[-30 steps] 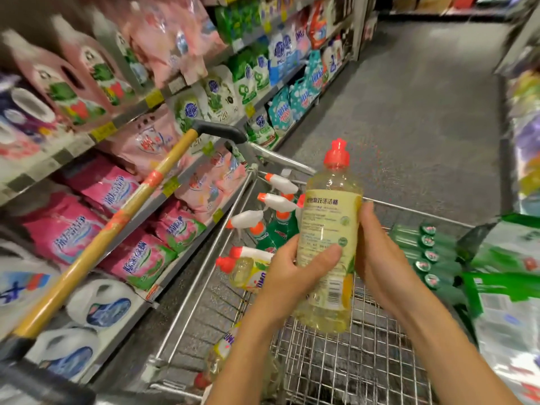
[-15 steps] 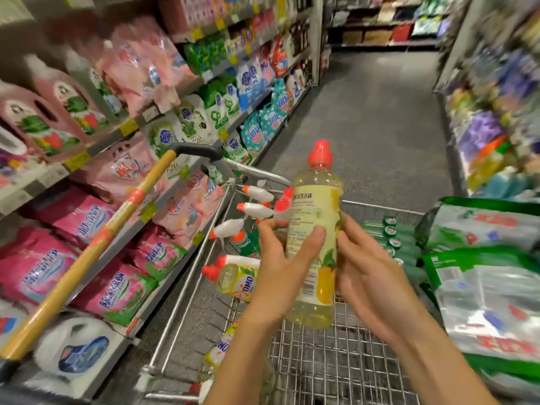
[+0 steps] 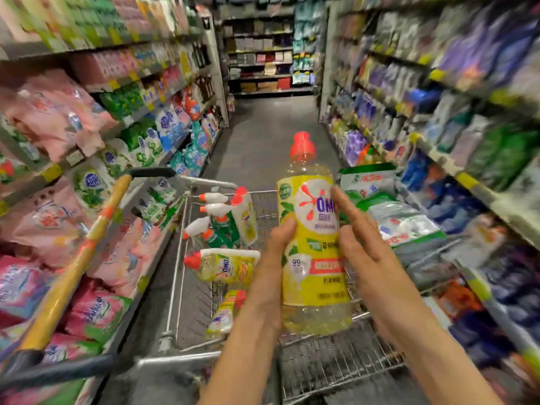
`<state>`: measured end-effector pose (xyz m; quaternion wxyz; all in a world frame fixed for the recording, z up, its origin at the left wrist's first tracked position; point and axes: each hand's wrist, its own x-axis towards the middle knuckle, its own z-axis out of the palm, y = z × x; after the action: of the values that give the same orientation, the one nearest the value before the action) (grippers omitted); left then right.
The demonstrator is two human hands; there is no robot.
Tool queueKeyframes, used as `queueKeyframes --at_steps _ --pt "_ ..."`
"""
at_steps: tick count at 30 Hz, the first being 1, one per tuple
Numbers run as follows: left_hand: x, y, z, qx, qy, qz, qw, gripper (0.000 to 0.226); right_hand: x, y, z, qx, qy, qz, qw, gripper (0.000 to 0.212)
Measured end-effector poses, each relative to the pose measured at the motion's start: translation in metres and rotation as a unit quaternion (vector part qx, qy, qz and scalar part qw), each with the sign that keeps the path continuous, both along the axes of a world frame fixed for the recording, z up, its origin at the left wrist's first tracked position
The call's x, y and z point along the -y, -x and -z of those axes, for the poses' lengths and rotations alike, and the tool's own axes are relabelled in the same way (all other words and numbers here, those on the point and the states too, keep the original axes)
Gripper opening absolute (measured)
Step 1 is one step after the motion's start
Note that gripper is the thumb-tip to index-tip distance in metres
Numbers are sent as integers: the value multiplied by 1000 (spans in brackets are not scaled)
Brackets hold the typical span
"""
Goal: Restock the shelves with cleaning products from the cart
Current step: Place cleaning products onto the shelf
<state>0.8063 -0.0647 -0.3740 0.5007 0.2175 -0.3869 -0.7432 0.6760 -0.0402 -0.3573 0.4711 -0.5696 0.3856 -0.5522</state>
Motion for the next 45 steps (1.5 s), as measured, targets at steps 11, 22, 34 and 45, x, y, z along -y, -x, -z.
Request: queueKeyframes --at_steps 11,22,34,45 --pt "-141 94 -34 58 55 71 994 58 -192 81 -30 110 -15 167 980 57" --pt "-344 246 -57 81 253 314 912 44 -459 190 -51 118 55 419 898 59" --pt "-599 398 -67 22 256 488 834 26 -718 283 -54 95 82 622 773 65" --pt "-649 564 -63 19 294 564 771 51 -765 418 -49 94 72 714 690 62"
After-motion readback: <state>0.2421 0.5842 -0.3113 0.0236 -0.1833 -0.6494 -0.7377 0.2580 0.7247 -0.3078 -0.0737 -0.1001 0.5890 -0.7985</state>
